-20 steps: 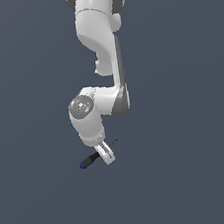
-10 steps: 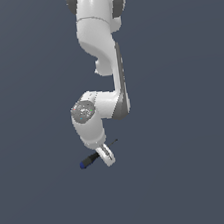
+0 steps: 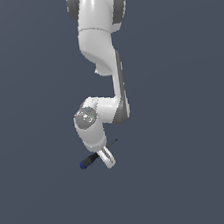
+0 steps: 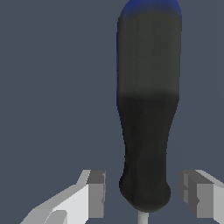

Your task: Pick up the object and move it to a goal position.

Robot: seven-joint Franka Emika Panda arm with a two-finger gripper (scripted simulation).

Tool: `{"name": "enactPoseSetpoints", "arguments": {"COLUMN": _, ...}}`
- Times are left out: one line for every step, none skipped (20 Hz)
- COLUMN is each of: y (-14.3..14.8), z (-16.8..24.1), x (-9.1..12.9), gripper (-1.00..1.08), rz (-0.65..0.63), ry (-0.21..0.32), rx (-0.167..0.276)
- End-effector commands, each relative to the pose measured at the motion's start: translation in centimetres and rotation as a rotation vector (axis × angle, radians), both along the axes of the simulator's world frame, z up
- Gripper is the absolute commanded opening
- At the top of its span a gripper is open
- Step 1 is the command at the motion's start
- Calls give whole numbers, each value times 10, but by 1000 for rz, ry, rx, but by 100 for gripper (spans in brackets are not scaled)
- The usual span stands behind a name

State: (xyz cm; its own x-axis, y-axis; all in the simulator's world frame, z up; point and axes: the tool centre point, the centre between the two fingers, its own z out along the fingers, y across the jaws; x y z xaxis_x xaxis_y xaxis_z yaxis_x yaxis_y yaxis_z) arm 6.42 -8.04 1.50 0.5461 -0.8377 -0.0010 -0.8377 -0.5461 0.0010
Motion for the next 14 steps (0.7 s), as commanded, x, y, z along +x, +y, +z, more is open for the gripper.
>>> {"name": "enactPoseSetpoints", "arguments": {"y": 0, "z": 0, "x": 1, "gripper": -100, "rz": 0, "ry": -1, "rx": 0}}
{"name": "enactPoseSetpoints", "arguments": {"y": 0, "z": 0, "x": 1, "gripper": -100, "rz": 0, "ry": -1, "rx": 0}}
{"name": "enactPoseSetpoints", "arguments": {"y": 0, "z": 0, "x": 1, "gripper": -100, "rz": 0, "ry": -1, "rx": 0}}
{"name": "enactPoseSetpoints", "arguments": {"y": 0, "z": 0, "x": 1, "gripper": -100, "rz": 0, "ry": -1, "rx": 0}}
{"name": "enactPoseSetpoints", "arguments": {"y": 0, "z": 0, "x": 1, "gripper": -100, "rz": 0, "ry": -1, "rx": 0}}
{"name": "enactPoseSetpoints", "arguments": {"y": 0, "z": 0, "x": 1, "gripper": -100, "rz": 0, "ry": -1, "rx": 0}}
{"name": "enactPoseSetpoints", "arguments": {"y": 0, "z": 0, "x": 1, "gripper": -100, "rz": 0, "ry": -1, "rx": 0}}
{"name": "enactPoseSetpoints", "arguments": {"y": 0, "z": 0, "x": 1, "gripper": -100, "rz": 0, "ry": -1, "rx": 0}}
{"name": "enactPoseSetpoints", "arguments": {"y": 0, "z": 0, "x": 1, "gripper": -100, "rz": 0, "ry": -1, "rx": 0}}
{"name": "enactPoseSetpoints", "arguments": {"y": 0, "z": 0, "x": 1, "gripper": -100, "rz": 0, "ry": -1, "rx": 0}}
{"name": "enactPoseSetpoints", "arguments": {"y": 0, "z": 0, "x": 0, "gripper": -100, "rz": 0, "ry": -1, "rx": 0}}
{"name": "enactPoseSetpoints", "arguments": {"y": 0, "z": 1, "x": 0, "gripper": -100, "rz": 0, "ry": -1, "rx": 0}}
{"name": "enactPoseSetpoints", "arguments": {"y": 0, "z": 2, "x": 0, "gripper": -100, "rz": 0, "ry": -1, "rx": 0}}
{"name": "enactPoseSetpoints", "arguments": {"y": -1, "z": 4, "x": -1, "gripper": -100, "rz": 0, "ry": -1, "rx": 0}}
